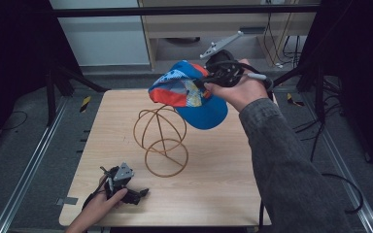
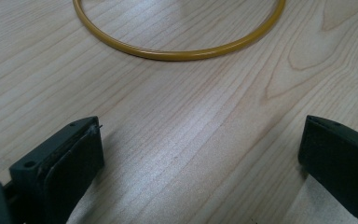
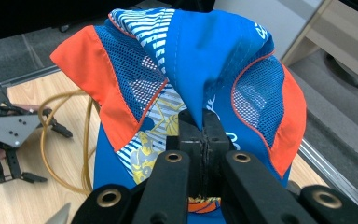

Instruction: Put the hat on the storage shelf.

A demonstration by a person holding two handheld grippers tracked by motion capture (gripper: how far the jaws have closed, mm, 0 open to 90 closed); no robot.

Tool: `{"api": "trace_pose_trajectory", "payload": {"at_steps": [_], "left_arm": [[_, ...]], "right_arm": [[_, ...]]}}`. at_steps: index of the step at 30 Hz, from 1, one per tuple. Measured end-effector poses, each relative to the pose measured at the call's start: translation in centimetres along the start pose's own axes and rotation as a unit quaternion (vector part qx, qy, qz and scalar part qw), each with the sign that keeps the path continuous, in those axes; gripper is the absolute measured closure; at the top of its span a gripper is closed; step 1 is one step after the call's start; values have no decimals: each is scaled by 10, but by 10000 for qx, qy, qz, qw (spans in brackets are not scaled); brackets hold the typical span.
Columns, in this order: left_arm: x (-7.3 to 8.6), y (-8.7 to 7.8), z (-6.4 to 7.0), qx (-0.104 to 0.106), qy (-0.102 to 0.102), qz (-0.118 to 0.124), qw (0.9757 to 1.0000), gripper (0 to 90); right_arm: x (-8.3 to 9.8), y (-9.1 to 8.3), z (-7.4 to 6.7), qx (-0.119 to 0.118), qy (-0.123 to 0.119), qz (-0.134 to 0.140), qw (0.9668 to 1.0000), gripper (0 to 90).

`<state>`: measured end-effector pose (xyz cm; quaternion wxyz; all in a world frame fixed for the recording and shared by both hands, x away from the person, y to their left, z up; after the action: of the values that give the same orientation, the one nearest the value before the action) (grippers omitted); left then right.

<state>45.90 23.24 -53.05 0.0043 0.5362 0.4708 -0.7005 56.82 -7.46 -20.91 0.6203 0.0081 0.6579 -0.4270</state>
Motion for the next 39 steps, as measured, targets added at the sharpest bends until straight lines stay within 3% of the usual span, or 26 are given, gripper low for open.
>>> {"api": "trace_pose_trajectory", "payload": {"at_steps": [21,39], "left_arm": [[0,0,0,-8,1,8,10000,0],[0,0,0,-18,7,5,10000,0]], "right_arm": [[-35,50,-36,-436,-331,-156,9984,900],[-37,84,-60,-710,-525,-470,9950,900]]}}
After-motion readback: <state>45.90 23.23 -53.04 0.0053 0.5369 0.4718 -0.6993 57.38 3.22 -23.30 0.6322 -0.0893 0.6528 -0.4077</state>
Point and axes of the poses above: each handheld gripper's, and its own axes: y roughly forward along the jaws, x roughly out of its underside, z roughly to its right, the point moved 3 cm from there along y, roughly forward along the jaws, and after that the axes turned 4 degrees about z, right-handed, at the moved point
